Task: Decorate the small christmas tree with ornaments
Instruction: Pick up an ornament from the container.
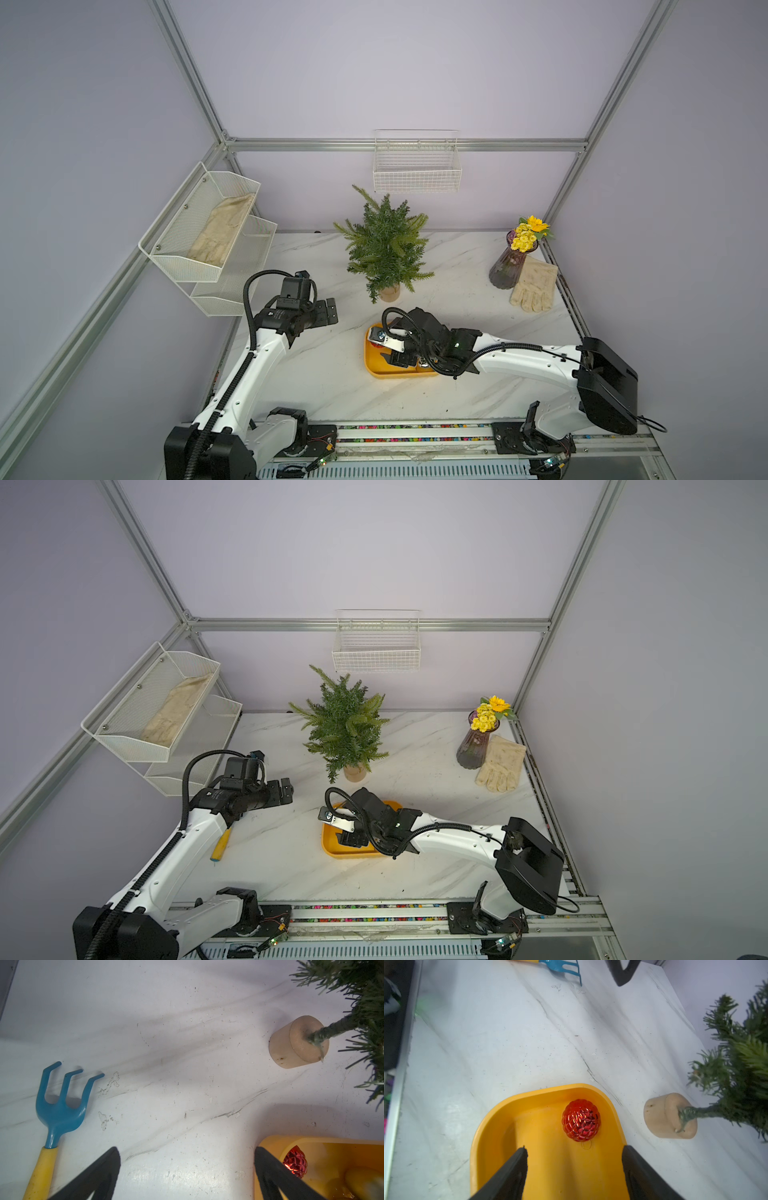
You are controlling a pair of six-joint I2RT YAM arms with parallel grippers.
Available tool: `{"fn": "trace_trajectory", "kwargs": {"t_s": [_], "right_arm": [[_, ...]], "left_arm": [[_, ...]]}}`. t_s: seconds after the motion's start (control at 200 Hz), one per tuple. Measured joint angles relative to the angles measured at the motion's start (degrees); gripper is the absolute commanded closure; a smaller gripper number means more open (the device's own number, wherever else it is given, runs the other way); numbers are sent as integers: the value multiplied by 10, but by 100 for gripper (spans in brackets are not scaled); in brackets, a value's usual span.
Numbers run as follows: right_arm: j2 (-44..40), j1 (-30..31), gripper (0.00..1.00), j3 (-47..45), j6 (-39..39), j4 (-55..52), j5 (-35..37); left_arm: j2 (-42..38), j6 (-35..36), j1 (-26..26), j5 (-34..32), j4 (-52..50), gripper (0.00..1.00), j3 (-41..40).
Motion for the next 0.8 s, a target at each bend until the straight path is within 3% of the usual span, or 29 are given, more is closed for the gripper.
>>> {"fn": "trace_trajectory", "kwargs": {"t_s": [0.27,0.8], "right_arm": [[84,-16,22,33,-116,-4,-5],[179,-20,29,119,-208,-53,-2]], "left_arm": [[0,0,0,0,0,0,0],[0,0,3,13,0,0,0]]}}
